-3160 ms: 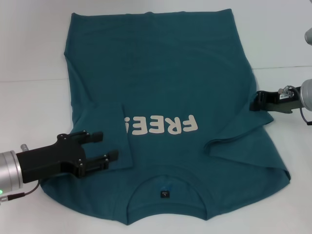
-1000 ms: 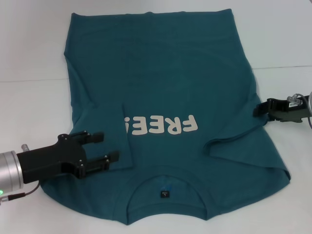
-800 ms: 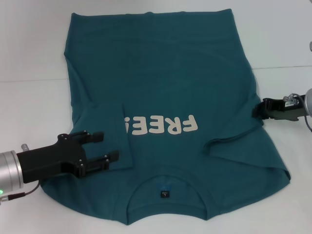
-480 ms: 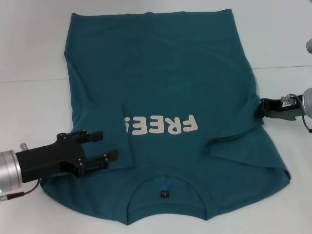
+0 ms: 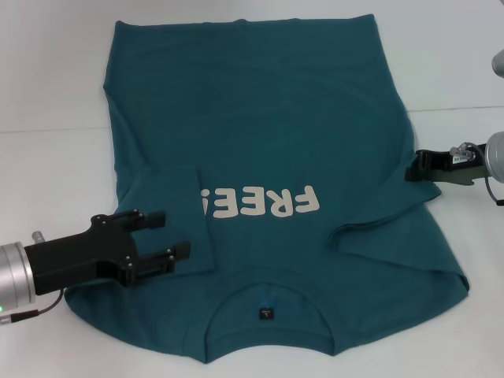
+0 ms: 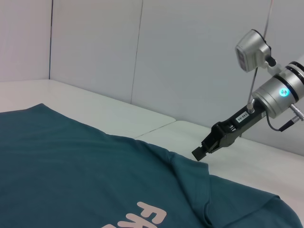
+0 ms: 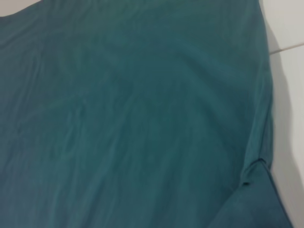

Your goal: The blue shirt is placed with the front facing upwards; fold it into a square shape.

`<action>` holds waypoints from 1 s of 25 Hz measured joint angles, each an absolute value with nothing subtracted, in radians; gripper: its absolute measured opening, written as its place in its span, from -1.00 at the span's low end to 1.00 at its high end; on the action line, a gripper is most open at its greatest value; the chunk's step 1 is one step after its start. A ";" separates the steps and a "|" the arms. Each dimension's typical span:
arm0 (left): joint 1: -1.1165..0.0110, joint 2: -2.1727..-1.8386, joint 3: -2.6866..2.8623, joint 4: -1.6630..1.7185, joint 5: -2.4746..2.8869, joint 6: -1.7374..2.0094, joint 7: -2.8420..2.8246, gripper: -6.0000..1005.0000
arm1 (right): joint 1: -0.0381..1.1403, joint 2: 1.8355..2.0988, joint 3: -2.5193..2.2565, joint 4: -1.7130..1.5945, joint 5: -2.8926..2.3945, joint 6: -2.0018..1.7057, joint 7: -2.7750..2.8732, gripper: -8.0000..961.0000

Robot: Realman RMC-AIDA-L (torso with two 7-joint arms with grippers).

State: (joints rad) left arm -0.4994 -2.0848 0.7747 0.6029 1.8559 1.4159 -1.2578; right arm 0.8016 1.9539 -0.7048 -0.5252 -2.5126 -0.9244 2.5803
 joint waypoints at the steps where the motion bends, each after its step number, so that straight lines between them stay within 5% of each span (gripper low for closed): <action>1: -0.499 -2.085 0.775 0.603 1.856 1.416 -1.258 0.42 | 0.802 1.954 -0.705 -0.527 -2.513 -0.926 2.582 -0.95; 10: -0.499 -2.087 0.775 0.603 1.862 1.416 -1.257 0.42 | 0.769 1.910 -0.699 -0.516 -2.515 -0.953 2.604 -0.89; 15: -0.500 -2.089 0.776 0.603 1.862 1.416 -1.256 0.42 | 0.754 1.907 -0.697 -0.517 -2.514 -0.944 2.610 -0.85; 25: -0.501 -2.089 0.777 0.603 1.862 1.416 -1.255 0.42 | 0.763 1.918 -0.684 -0.513 -2.496 -0.917 2.611 0.11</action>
State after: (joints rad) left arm -0.5012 -2.0892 0.7766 0.6029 1.8623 1.4158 -1.2547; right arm 0.7633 1.9177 -0.6844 -0.5125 -2.4959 -0.9174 2.6105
